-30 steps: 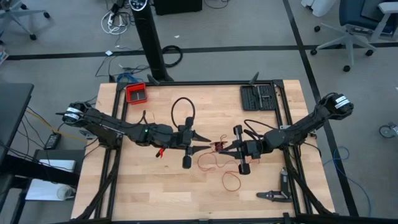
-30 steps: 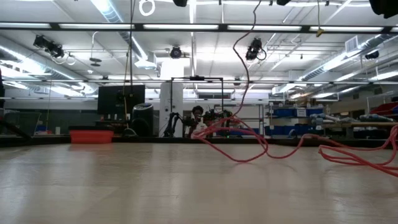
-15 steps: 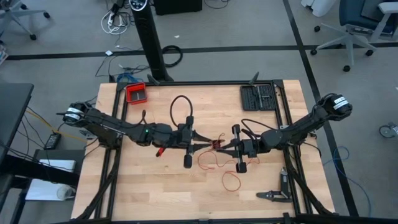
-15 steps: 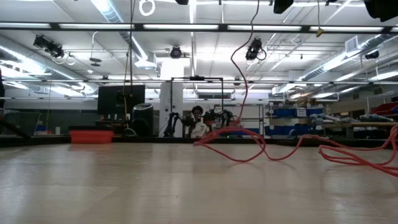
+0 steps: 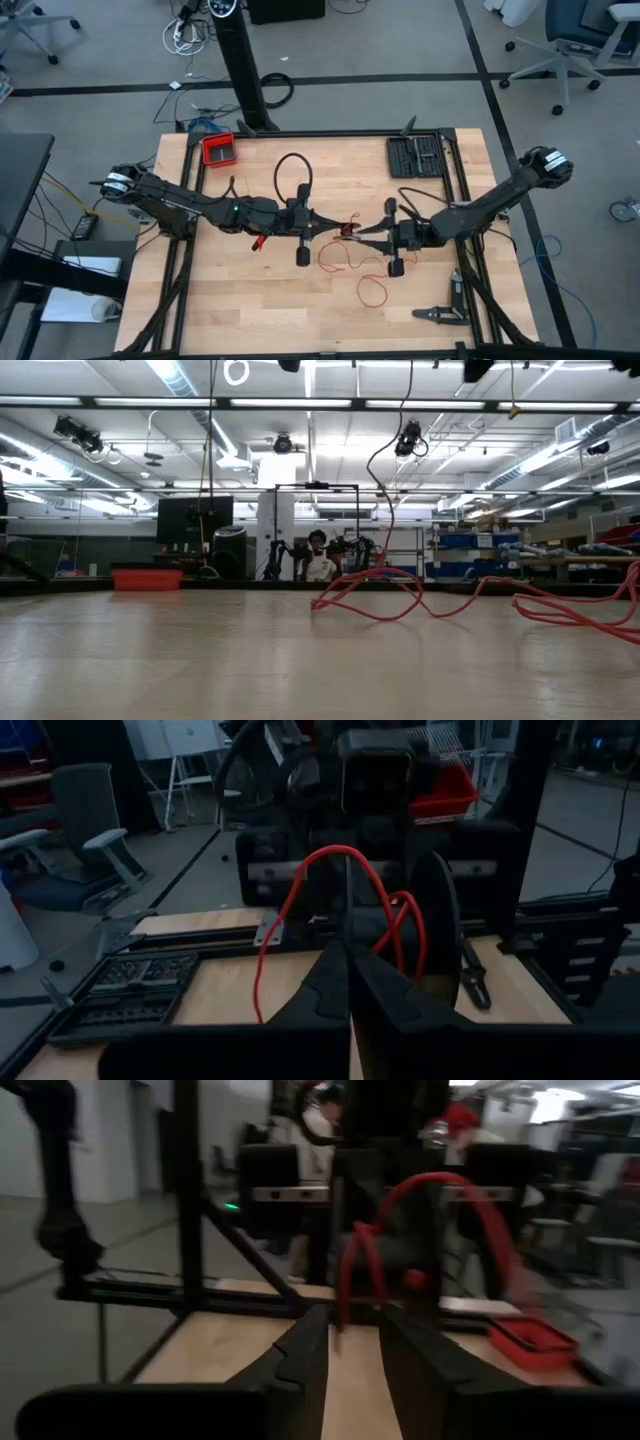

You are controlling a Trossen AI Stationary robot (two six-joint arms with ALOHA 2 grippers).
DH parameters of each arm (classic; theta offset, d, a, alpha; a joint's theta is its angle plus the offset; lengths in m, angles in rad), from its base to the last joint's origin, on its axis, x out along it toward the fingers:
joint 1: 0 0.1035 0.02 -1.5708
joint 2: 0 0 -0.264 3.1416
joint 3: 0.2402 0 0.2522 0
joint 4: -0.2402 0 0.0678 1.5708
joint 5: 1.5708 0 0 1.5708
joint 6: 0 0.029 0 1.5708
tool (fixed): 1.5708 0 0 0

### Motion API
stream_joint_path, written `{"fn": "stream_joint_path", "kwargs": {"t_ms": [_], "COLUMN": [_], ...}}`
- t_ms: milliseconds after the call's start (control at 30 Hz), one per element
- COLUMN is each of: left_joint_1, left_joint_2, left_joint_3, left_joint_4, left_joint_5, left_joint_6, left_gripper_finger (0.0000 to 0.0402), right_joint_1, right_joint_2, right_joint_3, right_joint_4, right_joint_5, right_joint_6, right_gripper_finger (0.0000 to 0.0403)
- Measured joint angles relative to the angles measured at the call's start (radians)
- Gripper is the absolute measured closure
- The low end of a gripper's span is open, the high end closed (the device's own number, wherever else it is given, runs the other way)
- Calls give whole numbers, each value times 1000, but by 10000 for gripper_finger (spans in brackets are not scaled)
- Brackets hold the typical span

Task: Coil cords
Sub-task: Coil the red wire onto the spool

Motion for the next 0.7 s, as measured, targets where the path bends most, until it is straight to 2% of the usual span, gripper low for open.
{"fn": "stream_joint_path", "kwargs": {"t_ms": [200,400,700], "left_joint_1": [0,0,0], "left_joint_2": [-35,-40,-42], "left_joint_3": [0,12,15], "left_joint_4": [-98,-164,-149], "left_joint_5": [-3,95,104], "left_joint_6": [22,51,50], "left_gripper_finger": [401,401,401], "right_joint_1": [93,83,2], "right_joint_2": [-147,-142,-49], "right_joint_3": [0,0,0], "right_joint_4": [-162,-191,-190], "right_joint_5": [243,255,234], "right_joint_6": [-23,-21,-15], "right_gripper_finger": [314,316,314]}}
